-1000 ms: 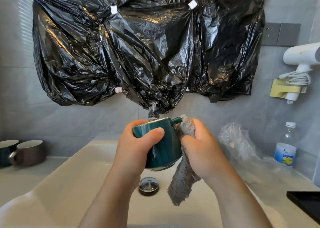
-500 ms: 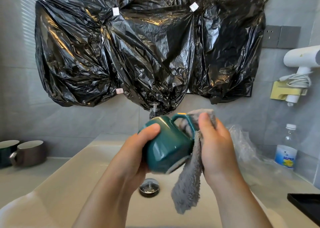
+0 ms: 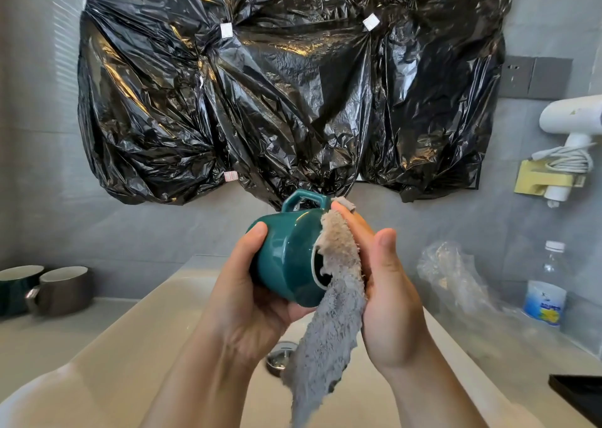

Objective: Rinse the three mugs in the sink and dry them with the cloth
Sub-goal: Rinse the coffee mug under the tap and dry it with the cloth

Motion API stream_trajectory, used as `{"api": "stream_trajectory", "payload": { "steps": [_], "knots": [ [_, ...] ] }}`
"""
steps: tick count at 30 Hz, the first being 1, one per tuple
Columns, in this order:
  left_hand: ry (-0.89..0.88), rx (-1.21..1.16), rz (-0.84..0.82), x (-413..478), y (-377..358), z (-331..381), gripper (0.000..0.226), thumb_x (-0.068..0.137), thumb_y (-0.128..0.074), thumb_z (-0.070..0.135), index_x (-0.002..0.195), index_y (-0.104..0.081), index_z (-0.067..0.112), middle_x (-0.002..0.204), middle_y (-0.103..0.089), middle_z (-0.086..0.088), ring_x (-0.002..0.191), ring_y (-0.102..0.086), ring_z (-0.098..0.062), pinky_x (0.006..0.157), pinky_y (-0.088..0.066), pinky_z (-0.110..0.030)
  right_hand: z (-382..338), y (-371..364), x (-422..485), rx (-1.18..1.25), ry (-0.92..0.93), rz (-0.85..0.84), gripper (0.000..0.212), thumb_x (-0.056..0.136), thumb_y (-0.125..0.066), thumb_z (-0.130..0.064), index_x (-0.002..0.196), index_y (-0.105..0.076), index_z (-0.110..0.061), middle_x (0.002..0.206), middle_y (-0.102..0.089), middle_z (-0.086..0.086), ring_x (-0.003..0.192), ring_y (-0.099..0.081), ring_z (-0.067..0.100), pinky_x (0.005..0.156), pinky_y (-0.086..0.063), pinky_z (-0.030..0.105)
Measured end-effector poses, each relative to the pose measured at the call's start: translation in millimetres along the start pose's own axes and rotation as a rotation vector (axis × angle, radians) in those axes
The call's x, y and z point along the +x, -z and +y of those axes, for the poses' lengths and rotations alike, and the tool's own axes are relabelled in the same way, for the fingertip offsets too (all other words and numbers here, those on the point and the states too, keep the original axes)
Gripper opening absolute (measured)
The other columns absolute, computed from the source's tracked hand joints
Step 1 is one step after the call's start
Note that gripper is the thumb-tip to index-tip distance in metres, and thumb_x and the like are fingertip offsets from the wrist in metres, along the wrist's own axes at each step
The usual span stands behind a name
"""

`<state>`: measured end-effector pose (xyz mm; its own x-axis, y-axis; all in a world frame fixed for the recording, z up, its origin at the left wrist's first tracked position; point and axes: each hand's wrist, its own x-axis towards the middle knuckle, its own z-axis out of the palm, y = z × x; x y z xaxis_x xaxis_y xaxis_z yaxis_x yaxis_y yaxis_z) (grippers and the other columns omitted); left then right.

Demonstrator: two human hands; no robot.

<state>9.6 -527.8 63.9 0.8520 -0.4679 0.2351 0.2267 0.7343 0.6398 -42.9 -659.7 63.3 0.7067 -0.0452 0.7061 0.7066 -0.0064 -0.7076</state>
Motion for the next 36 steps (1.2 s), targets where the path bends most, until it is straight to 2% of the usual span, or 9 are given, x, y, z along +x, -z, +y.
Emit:
{"api": "stream_trajectory", "payload": {
  "steps": [4, 8, 11, 14, 20, 22, 26, 32, 36],
  "knots": [
    [0.053, -0.049, 0.013, 2, -1, -3, 0.064, 0.067, -0.074, 0.048, 0.117, -0.076, 0.009, 0.111, -0.075, -0.019, 0.088, -0.075, -0.035, 0.061, -0.063, -0.055, 3, -1, 1, -0.31, 0.109, 0.082, 0.052, 0.089, -0.06, -0.047, 0.139, -0.051, -0.033, 0.152, -0.044, -0.018, 0.141, -0.035, -0.006, 0.121, -0.029, 0.032],
    [0.064, -0.22, -0.004, 7, 3, -1, 0.06, 0.084, -0.066, 0.051, 0.123, -0.072, 0.005, 0.12, -0.072, -0.021, 0.104, -0.073, -0.037, 0.082, -0.057, -0.061, 2, -4, 2, -0.451, 0.196, 0.057, 0.052, 0.084, -0.067, -0.03, 0.132, -0.05, -0.038, 0.149, -0.042, -0.02, 0.138, -0.034, -0.012, 0.114, -0.03, 0.015],
    [0.05, -0.181, -0.066, 5, 5, 1, 0.066, 0.078, -0.069, 0.051, 0.125, -0.071, 0.006, 0.126, -0.07, -0.02, 0.112, -0.069, -0.036, 0.086, -0.058, -0.058, 3, -3, 1, -0.426, 0.137, 0.05, 0.075, 0.076, -0.074, -0.047, 0.142, -0.038, -0.043, 0.151, -0.043, -0.018, 0.138, -0.039, -0.006, 0.115, -0.036, 0.025],
    [0.058, -0.122, -0.107, 2, 3, 0, 0.069, 0.076, -0.069, 0.054, 0.129, -0.069, 0.008, 0.132, -0.067, -0.019, 0.121, -0.065, -0.036, 0.096, -0.053, -0.058, 3, 0, 0, -0.416, 0.046, 0.043, 0.116, 0.05, -0.071, -0.086, 0.149, -0.033, -0.04, 0.143, -0.051, -0.019, 0.13, -0.048, -0.007, 0.105, -0.043, 0.016],
    [0.133, -0.191, -0.11, 1, -4, -1, 0.062, 0.086, -0.063, 0.054, 0.119, -0.073, 0.002, 0.125, -0.069, -0.025, 0.1, -0.073, -0.042, 0.066, -0.063, -0.055, 5, 9, 5, -0.342, 0.07, 0.063, 0.104, 0.056, -0.068, -0.085, 0.142, -0.052, -0.03, 0.13, -0.065, -0.016, 0.122, -0.057, -0.004, 0.099, -0.047, 0.017],
    [0.145, -0.232, -0.114, 1, -5, -1, 0.062, 0.091, -0.06, 0.055, 0.119, -0.072, 0.001, 0.124, -0.069, -0.027, 0.1, -0.072, -0.043, 0.066, -0.063, -0.056, 5, 14, 6, -0.313, 0.08, 0.051, 0.095, 0.065, -0.069, -0.079, 0.142, -0.054, -0.025, 0.127, -0.069, -0.014, 0.121, -0.061, 0.002, 0.1, -0.05, 0.025],
    [0.125, -0.225, -0.107, 2, -9, -6, 0.059, 0.092, -0.059, 0.053, 0.119, -0.074, 0.002, 0.12, -0.072, -0.022, 0.096, -0.075, -0.038, 0.067, -0.064, -0.051, 4, 16, 6, -0.274, 0.05, 0.056, 0.1, 0.053, -0.079, -0.076, 0.139, -0.05, -0.034, 0.125, -0.068, -0.021, 0.119, -0.061, -0.002, 0.093, -0.048, 0.013],
    [0.126, -0.183, -0.082, 1, -8, -2, 0.058, 0.091, -0.063, 0.053, 0.114, -0.075, 0.001, 0.114, -0.073, -0.026, 0.083, -0.076, -0.041, 0.051, -0.061, -0.05, 6, 20, 7, -0.233, 0.057, 0.041, 0.094, 0.062, -0.078, -0.07, 0.14, -0.055, -0.024, 0.126, -0.069, -0.014, 0.122, -0.061, 0.005, 0.104, -0.05, 0.032],
    [-0.032, -0.084, -0.053, 4, -6, -10, 0.048, 0.079, -0.07, 0.048, 0.104, -0.08, 0.009, 0.107, -0.076, -0.019, 0.083, -0.077, -0.032, 0.055, -0.062, -0.044, 8, 16, 5, -0.318, 0.039, 0.081, 0.091, 0.068, -0.077, -0.064, 0.146, -0.049, -0.025, 0.138, -0.061, -0.012, 0.129, -0.054, 0.002, 0.111, -0.045, 0.038]
  ]
}}
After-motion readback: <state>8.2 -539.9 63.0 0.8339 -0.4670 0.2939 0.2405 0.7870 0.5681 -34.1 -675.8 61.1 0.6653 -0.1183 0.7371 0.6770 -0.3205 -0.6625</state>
